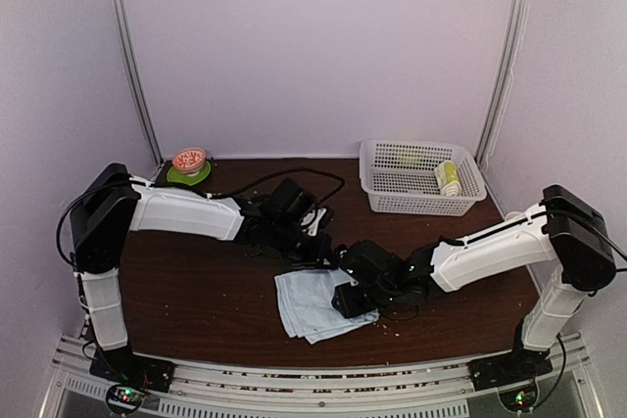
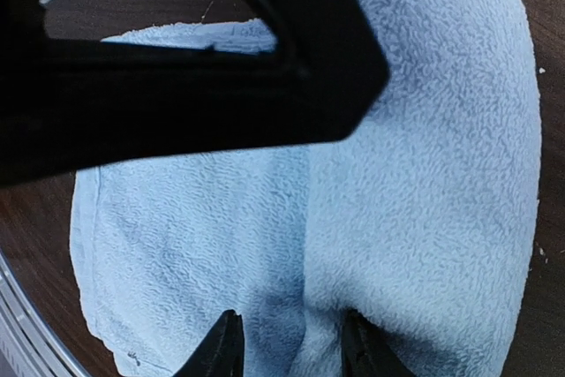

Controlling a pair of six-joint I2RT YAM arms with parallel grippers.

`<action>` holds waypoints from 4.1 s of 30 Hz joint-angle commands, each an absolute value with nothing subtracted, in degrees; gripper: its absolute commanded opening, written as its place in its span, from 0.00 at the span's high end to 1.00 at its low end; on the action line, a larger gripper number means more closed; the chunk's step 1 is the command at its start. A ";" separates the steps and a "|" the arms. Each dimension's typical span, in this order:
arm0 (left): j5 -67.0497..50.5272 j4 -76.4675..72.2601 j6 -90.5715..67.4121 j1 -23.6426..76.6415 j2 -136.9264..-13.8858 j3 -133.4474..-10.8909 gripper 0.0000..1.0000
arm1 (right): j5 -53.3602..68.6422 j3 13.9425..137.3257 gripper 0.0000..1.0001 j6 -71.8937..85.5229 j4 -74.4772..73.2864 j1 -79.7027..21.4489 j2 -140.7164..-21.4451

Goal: Roll the towels
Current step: Roll the towel at the center of the board.

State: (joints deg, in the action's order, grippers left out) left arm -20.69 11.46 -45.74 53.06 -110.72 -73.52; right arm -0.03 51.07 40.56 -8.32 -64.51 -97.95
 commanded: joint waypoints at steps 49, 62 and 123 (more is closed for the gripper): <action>-28.25 1.50 -48.83 48.34 -124.52 -73.86 1.00 | -4.29 53.47 0.54 30.92 -31.86 -67.97 -86.99; -28.15 -0.47 -49.37 48.52 -123.74 -71.71 1.00 | 17.34 39.22 0.42 40.53 -5.97 -49.97 -81.71; -23.37 2.07 -46.95 50.01 -104.31 -60.74 0.94 | -1.72 63.65 1.00 37.93 -39.91 -53.39 -99.41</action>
